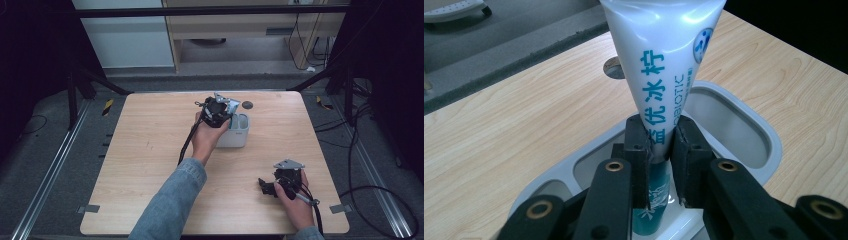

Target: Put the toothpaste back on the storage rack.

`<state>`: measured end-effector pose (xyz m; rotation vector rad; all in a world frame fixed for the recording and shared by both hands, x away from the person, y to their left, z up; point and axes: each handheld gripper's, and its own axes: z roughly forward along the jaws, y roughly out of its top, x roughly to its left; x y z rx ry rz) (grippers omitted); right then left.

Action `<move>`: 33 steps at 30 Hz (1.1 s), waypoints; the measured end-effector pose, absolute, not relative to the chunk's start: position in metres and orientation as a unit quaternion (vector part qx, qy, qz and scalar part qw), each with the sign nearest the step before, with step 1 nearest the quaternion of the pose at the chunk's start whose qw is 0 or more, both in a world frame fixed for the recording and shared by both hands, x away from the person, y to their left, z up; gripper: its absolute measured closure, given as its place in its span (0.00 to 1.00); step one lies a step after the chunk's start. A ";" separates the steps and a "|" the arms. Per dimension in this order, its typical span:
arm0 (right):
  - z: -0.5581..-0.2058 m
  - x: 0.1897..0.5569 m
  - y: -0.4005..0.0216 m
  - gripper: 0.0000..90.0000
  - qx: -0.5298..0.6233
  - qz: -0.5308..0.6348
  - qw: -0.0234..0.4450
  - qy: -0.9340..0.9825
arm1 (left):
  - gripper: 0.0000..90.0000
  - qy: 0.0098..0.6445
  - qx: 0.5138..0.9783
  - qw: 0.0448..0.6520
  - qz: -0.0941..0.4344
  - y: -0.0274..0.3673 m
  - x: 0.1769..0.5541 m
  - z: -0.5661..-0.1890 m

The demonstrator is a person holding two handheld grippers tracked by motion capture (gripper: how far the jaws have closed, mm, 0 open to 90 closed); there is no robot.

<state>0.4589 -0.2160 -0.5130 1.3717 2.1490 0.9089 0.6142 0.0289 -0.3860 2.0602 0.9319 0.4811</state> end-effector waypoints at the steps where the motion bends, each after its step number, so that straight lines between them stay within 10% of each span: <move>1: -0.513 0.459 -0.216 0.00 0.495 0.328 0.216 0.775 | 0.87 0.368 0.816 0.403 0.190 0.028 0.614 -0.386; 33: -0.513 0.459 -0.216 0.00 0.495 0.328 0.216 0.775 | 0.85 0.374 0.823 0.391 0.171 0.018 0.623 -0.385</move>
